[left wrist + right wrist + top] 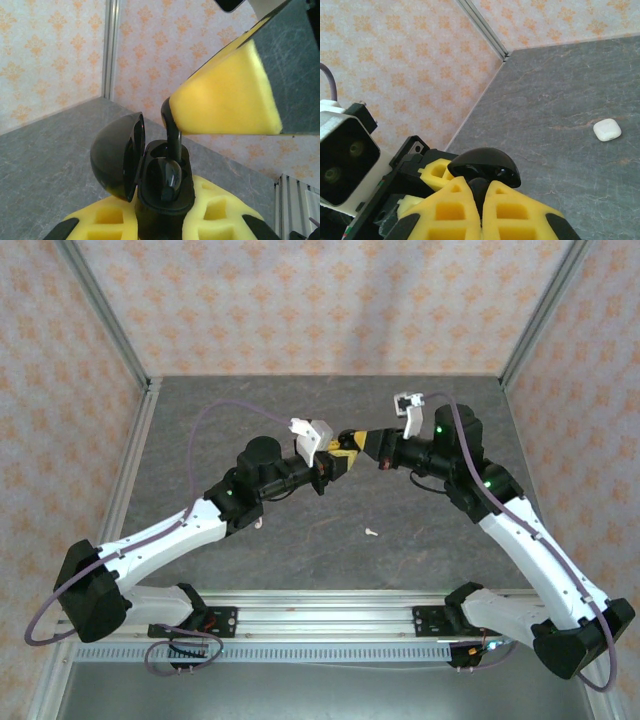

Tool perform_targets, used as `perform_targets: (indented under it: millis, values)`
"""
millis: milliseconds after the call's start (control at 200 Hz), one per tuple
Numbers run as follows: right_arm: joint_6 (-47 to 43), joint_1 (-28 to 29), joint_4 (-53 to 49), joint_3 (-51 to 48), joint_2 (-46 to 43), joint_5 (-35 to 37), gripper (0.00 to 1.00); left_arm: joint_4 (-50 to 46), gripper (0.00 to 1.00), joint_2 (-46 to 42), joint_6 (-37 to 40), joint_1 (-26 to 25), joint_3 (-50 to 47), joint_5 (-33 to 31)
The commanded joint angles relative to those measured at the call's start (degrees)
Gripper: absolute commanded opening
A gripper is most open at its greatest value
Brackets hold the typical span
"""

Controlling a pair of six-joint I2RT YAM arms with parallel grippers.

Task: Insert wireless bluetooth earbuds into charging case

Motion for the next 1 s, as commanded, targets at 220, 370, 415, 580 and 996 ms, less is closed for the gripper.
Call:
perform_targets:
  millis: [220,370,415,580,996]
  values:
    - [-2.5,0.4,-1.3,-2.1,-0.8,-1.0,0.08,3.1,0.0,-2.2,-1.3,-0.2,0.1,-0.8]
    - [-3.0,0.4,-1.9,-2.2,-1.2,-0.5,0.17,3.1,0.0,-2.1,-1.3,-0.2,0.2,-0.8]
    - [-3.2,0.4,-2.0,-2.1,-1.1,-0.4,0.18,3.1,0.0,-1.9,-1.3,-0.2,0.3,-0.8]
    - [-3.3,0.5,-1.8,-1.5,-0.8,-0.5,0.23,3.0,0.0,-1.8,-1.3,-0.2,0.4,-0.8]
    - [0.2,0.4,-5.5,6.6,2.1,5.3,0.42,2.0,0.0,-2.2,-0.9,-0.3,-0.1,-0.9]
